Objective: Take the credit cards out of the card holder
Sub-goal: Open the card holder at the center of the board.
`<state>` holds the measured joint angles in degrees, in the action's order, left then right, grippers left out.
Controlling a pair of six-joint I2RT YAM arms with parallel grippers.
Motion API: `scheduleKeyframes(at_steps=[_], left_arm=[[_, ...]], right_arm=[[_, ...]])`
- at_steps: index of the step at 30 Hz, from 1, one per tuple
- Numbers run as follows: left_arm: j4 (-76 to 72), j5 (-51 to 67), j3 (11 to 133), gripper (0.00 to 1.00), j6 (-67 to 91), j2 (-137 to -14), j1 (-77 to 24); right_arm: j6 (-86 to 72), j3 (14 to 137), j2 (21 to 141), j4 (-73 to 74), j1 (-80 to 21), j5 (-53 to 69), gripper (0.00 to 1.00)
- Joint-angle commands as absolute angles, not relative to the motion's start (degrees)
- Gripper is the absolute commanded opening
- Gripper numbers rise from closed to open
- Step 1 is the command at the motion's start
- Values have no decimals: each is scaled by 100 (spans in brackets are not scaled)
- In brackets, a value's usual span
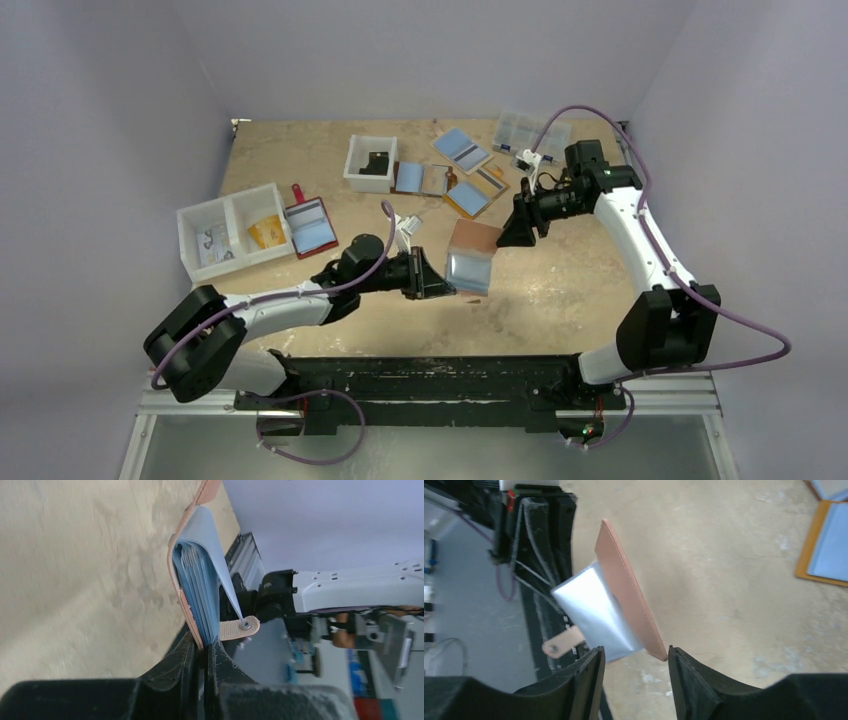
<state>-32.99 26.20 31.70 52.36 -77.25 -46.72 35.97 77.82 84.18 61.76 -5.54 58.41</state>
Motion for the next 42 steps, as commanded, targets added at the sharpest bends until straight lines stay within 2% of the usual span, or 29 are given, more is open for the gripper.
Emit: scheduleKeyframes(at_steps=[1,4,7,13,15,18,21,25,29,33,42], left_arm=[[-1898,3783,3376,0,6770,-7813,-4403],[-858,4235,3549,0,6597,-8192,-4252],[-463,4679,3748,0,6320,-8816,-4201],[761,5227,4709,0,5584,-10106,-4201],[826,5255,4934,0,5581,-10245,-4201],[809,5231,5126,1,5620,-10324,-4201],[261,5249,4955,6,5901,-10266,-4203],[-1097,5301,4470,7,6675,-10134,-4201],[-2321,5354,4078,7,7417,-10126,-4205],[-3077,5390,3894,6,7877,-10230,-4202],[-4287,5388,3557,7,8647,-10350,-4201]], right_arm=[[3227,7467,8091,5204,-535,4829,61],[3296,7286,7976,5013,-538,4643,67],[3761,7174,7978,5228,-567,5091,68],[6315,6844,7976,6635,-1526,5786,69],[6520,6541,7842,6418,-1793,5811,70],[5913,6209,7670,5594,-1989,5543,72],[5796,6071,7816,5446,-2078,5376,73],[6168,5802,7862,5678,-2183,5196,73],[6604,5473,7446,5732,-2261,4992,84],[6406,5091,7010,5246,-2604,4482,93],[5250,4300,6810,3704,-3228,3345,99]])
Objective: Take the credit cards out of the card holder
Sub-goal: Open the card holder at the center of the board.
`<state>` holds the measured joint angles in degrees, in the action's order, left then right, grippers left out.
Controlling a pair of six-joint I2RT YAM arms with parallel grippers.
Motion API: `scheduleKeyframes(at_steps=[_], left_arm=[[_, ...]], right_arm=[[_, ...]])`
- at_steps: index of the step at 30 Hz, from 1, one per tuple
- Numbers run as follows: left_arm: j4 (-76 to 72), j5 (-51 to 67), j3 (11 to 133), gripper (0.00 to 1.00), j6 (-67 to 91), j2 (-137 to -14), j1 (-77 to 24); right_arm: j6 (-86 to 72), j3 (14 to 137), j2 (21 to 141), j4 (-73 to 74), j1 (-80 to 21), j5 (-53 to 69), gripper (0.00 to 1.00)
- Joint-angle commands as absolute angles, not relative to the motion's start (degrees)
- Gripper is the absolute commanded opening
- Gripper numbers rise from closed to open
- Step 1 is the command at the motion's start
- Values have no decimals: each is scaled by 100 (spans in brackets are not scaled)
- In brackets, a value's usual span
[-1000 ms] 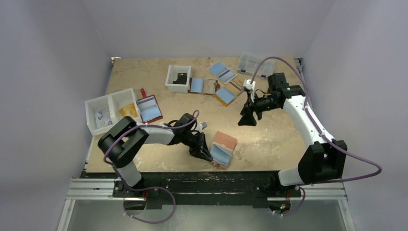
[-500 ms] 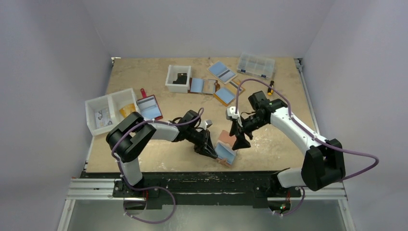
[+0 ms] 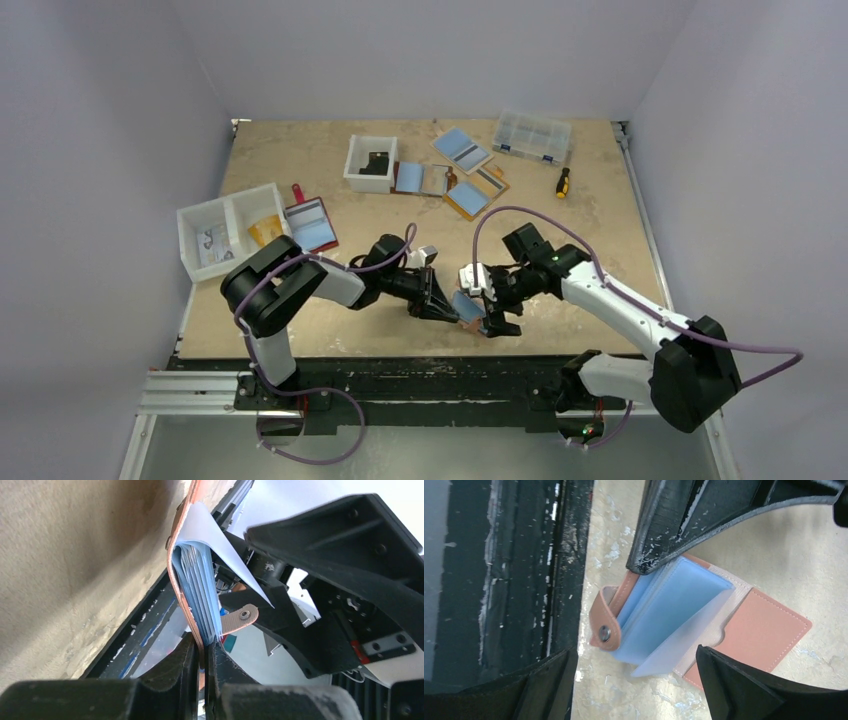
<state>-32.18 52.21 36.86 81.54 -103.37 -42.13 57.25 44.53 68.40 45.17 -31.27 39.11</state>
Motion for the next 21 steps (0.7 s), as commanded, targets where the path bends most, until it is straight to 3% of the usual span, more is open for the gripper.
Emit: scheduleKeyframes(at_steps=[1,13,21], left_arm=[[-4407,5388,3526,7,8709,-10365,-4202],[-5726,5359,3193,8,9426,-10607,-4236],[-5974,5470,2956,12,9440,-10673,-4243]], right_arm=[[5191,4267,6819,3635,-3253,3310,99],[4730,4140,7106,3066,-3628,2784,96],[4412,4252,7022,2945,-3613,2409,70]])
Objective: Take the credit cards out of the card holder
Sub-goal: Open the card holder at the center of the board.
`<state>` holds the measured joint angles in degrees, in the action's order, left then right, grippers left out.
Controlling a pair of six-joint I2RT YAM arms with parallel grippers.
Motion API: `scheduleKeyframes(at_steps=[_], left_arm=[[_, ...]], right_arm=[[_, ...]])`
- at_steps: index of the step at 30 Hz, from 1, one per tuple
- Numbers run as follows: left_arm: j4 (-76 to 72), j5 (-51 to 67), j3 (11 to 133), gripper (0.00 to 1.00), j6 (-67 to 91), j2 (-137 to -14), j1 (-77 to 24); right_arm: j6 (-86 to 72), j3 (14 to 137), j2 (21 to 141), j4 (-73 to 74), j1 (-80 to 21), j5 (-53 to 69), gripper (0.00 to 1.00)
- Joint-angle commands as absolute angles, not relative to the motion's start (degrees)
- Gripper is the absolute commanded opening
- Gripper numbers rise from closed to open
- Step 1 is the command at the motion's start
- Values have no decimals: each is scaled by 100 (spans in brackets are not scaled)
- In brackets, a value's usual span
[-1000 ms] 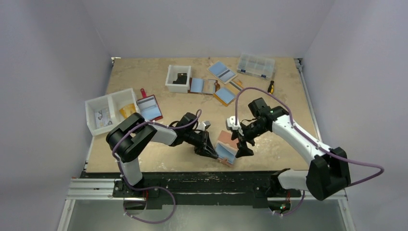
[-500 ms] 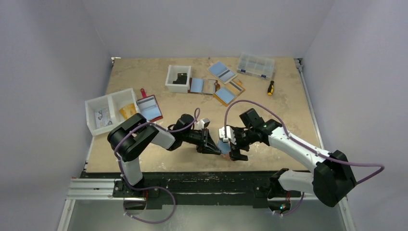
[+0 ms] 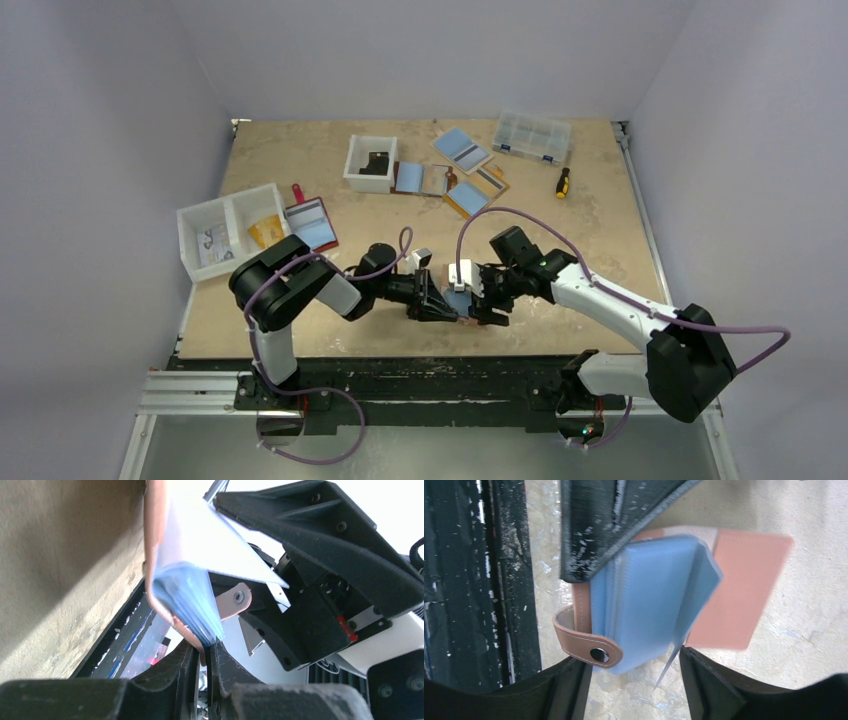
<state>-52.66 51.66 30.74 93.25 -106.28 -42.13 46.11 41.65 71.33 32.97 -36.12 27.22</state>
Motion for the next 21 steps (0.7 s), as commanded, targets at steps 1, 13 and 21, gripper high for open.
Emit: scheduleKeyframes(at_steps=[1,13,21], left_arm=[[-6012,5479,2919,13,9435,-10698,-4237],[-6411,5484,2599,18,9493,-10882,-4242],[-6424,5459,2482,28,9457,-10930,-4237]], right_arm=[[4384,4280,7022,2944,-3604,2416,66],[4192,4559,7258,2952,-3538,2683,29],[4141,4903,7612,3121,-3541,2894,18]])
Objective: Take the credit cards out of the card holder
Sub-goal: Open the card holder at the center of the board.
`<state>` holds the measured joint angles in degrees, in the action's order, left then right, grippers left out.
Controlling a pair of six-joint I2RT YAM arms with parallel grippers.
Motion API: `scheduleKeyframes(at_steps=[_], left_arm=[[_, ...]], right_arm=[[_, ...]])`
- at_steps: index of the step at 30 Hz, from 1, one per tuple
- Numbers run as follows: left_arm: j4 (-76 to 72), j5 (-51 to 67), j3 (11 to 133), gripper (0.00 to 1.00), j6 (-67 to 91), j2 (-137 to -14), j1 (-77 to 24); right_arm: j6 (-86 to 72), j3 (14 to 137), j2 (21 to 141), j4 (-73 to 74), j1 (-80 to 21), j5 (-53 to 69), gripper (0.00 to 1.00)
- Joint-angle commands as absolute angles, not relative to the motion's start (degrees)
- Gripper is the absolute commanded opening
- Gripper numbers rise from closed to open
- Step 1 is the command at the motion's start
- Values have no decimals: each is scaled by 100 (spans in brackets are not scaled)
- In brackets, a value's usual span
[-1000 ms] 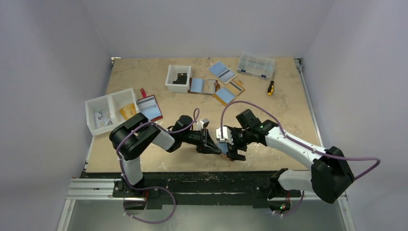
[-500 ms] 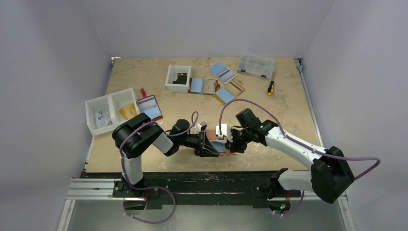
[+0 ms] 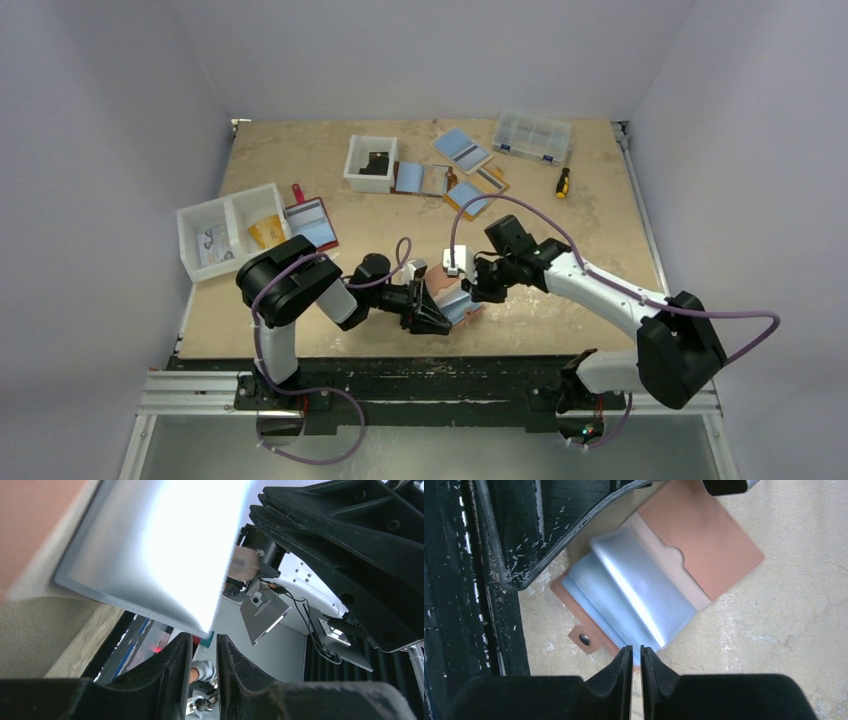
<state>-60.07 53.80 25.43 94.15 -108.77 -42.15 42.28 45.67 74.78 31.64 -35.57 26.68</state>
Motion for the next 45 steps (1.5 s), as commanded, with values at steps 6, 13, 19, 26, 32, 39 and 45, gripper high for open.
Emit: scheduleKeyframes(at_steps=[6,13,19,26,32,39,45], left_arm=[[-6423,5412,2431,34,9436,-10960,-4244],[-5895,4993,2377,35,8830,-10451,-4233],[-1066,3682,3366,43,5875,-8750,-4230],[1078,1551,3621,47,5219,-7048,-4230],[2046,-156,3496,63,5680,-5265,-4229],[2444,-1098,2942,99,6512,-3174,-4225],[2243,-669,2385,98,6941,-2437,-4221]], right_arm=[[4143,5106,7872,3227,-3535,3018,15],[4890,5140,7977,3594,-3542,3108,38],[6780,4941,7511,3780,-3541,3289,81],[8487,5632,8321,4249,-3564,3427,85],[9087,5679,8757,4320,-3661,3104,84],[9015,5259,8809,3908,-3859,2803,89],[8724,5020,8894,3446,-4078,2528,88]])
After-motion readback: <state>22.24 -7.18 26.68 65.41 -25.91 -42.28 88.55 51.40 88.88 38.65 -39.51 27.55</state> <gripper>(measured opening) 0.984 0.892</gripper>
